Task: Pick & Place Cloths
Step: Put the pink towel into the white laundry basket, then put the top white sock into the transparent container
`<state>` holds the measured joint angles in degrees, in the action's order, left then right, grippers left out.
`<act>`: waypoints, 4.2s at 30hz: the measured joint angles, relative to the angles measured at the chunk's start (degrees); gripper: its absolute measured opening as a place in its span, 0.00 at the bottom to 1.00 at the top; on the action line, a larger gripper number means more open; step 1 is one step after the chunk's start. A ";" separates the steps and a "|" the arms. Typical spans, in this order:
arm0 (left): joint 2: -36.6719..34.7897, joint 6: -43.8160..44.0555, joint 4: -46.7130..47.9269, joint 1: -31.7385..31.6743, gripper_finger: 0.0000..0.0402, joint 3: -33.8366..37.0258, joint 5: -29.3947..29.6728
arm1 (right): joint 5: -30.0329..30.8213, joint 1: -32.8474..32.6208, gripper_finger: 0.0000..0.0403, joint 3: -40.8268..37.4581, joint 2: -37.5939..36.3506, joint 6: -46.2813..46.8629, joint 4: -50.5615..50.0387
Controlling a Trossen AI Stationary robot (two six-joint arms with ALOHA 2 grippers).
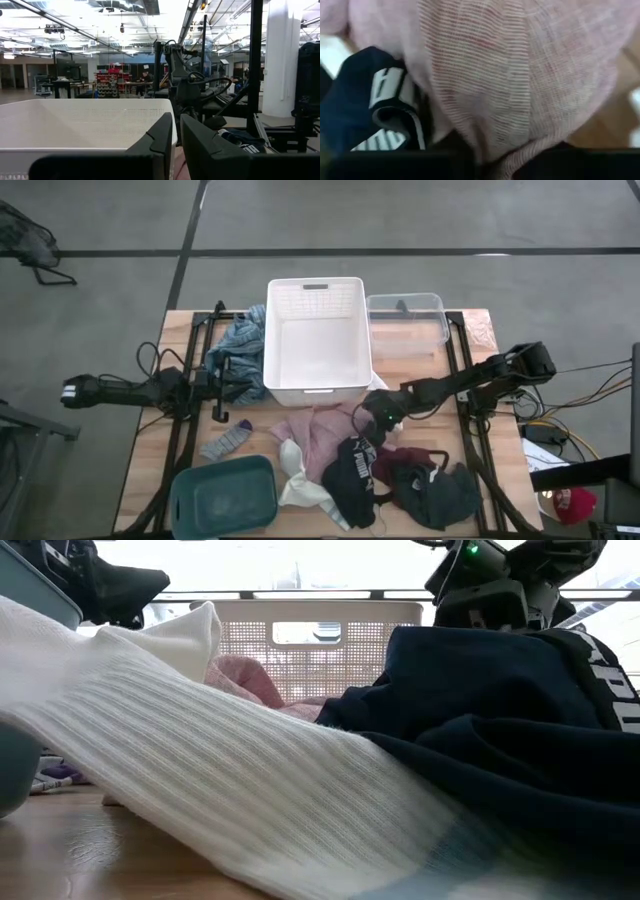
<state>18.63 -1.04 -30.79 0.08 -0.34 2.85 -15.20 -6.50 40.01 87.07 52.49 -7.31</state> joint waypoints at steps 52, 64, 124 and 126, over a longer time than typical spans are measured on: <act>0.26 0.00 0.63 0.02 0.11 0.00 0.00 | -4.07 14.94 0.04 68.89 -1.55 -31.40 1.47; 0.26 0.00 0.66 0.01 0.11 0.00 0.00 | -0.14 21.80 0.04 83.76 11.38 -34.00 -19.50; 0.25 0.00 0.85 0.02 0.12 0.00 0.00 | 23.14 12.09 0.45 37.45 -15.03 -22.51 -54.46; 0.25 0.00 0.87 0.01 0.11 0.00 0.02 | 23.11 12.07 0.44 31.81 -17.89 -19.34 -52.21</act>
<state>18.88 -1.04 -29.91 0.08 -0.34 2.87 7.92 5.56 71.82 69.18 33.15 -59.53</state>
